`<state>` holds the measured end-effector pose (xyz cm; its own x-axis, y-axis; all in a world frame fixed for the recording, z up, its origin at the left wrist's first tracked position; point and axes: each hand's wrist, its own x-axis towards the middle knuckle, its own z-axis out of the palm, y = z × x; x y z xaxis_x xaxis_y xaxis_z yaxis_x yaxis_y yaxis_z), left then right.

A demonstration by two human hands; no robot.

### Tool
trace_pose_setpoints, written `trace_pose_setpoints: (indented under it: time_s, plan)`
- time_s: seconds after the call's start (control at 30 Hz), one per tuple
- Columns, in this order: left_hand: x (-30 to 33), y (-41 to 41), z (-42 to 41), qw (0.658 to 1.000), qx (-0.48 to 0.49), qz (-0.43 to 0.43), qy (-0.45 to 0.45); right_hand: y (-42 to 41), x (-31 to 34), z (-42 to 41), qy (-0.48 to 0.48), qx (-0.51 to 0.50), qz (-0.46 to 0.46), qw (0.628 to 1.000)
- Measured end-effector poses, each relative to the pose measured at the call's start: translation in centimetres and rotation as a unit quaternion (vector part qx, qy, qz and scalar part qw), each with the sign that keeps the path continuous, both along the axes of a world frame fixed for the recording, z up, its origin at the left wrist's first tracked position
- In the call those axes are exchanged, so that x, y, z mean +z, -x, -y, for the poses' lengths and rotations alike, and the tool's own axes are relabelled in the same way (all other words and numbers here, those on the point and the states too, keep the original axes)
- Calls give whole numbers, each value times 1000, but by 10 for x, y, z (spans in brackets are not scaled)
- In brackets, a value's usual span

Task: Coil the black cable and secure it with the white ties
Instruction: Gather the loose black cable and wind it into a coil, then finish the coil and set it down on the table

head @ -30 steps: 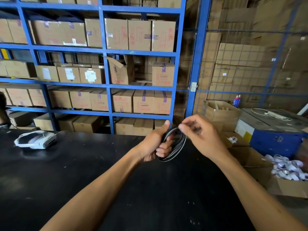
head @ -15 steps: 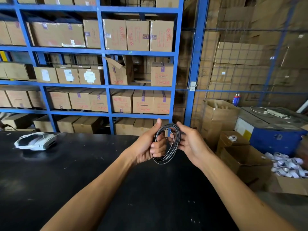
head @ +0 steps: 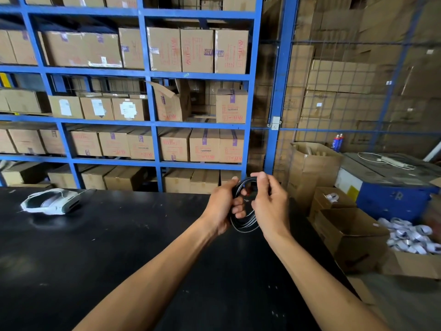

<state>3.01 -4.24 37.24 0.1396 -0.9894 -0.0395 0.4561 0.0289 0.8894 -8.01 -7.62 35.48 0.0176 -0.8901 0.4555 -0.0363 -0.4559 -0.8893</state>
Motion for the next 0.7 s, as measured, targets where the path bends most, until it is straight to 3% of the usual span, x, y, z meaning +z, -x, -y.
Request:
trace_pose_setpoints:
  time_s: [0.07, 0.2, 0.27, 0.37, 0.47, 0.57, 0.63, 0.7]
  plan:
    - [0, 3, 1, 999, 29, 19, -7, 1, -1, 2, 4, -14, -6, 1000]
    - [-10, 4, 2, 968, 106, 228, 8, 12, -6, 5, 6, 36, -53, 998]
    - [-16, 4, 2, 951, 113, 286, 22, 19, -14, 9, -1, 34, -75, 997]
    - [-27, 9, 1, 965, 83, 249, 17, 24, -29, 13, -9, 12, -68, 998]
    - [-32, 13, 1, 992, 18, 111, -58, 28, -41, 15, -16, -31, -65, 997]
    - [-34, 15, 2, 995, -28, -4, -95, 36, -50, 16, -41, -48, -49, 997]
    - [-37, 21, 5, 995, -18, -6, -100, 40, -53, 17, -43, -53, -37, 997]
    - [-39, 32, 13, 993, 21, 48, -109, 42, -54, 18, -45, -48, -37, 997]
